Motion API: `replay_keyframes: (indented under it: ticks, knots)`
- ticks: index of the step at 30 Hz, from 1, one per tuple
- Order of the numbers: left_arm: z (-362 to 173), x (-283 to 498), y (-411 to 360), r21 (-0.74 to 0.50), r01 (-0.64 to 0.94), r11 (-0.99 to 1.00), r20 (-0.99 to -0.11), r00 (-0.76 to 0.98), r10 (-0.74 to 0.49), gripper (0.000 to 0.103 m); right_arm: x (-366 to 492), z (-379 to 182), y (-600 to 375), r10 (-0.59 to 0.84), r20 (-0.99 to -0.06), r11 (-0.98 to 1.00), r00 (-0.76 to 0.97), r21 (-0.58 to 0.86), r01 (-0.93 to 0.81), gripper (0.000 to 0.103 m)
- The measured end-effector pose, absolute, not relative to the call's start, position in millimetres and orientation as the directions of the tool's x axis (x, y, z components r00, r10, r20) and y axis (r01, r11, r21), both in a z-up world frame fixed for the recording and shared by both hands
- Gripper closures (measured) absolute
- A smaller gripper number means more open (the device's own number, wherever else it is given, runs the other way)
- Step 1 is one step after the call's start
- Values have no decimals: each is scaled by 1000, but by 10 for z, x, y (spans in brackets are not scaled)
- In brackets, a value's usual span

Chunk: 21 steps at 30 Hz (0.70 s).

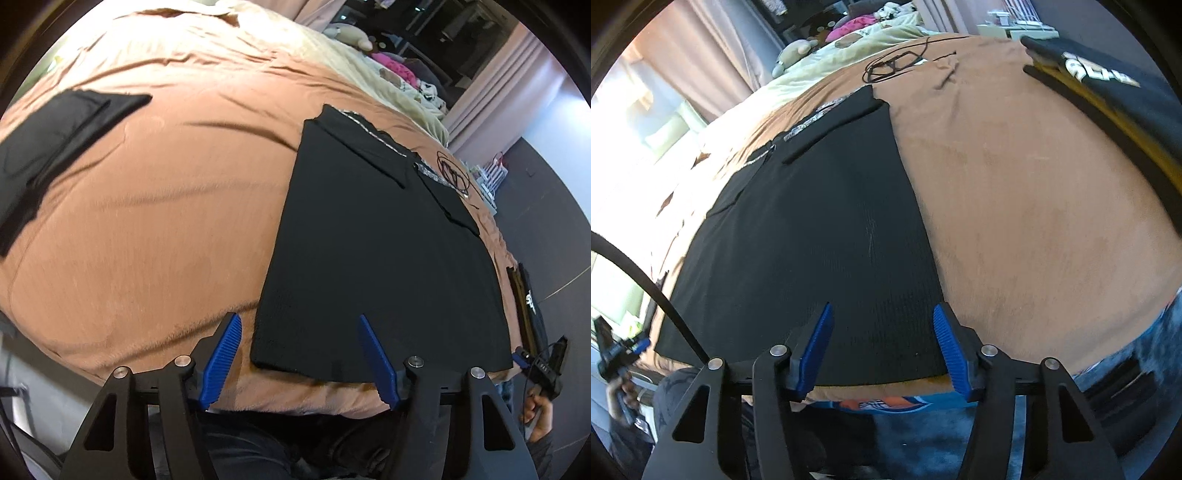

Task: Fold small clothes
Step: 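Lower both grippers onto the shirt hem and close them on it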

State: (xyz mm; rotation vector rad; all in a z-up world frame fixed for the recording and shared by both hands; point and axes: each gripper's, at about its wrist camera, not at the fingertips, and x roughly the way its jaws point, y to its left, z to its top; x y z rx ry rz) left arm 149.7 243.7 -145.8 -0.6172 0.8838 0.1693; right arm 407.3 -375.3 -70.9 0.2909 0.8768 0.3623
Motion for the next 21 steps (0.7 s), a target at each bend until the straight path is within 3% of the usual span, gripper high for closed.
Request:
replay_keyframes:
  ticks: [10,21]
  knots:
    - [-1779,1409,2521,-536,-436,722,-770,603,-207,54,4061,-946,-3992,549,-611,802,571,578,-152,58]
    - [-1820,1360,2578,-603,-462,650,-737,635,-232,55,3956,-1201,-4228,625,-514,697,588,706,-123,58]
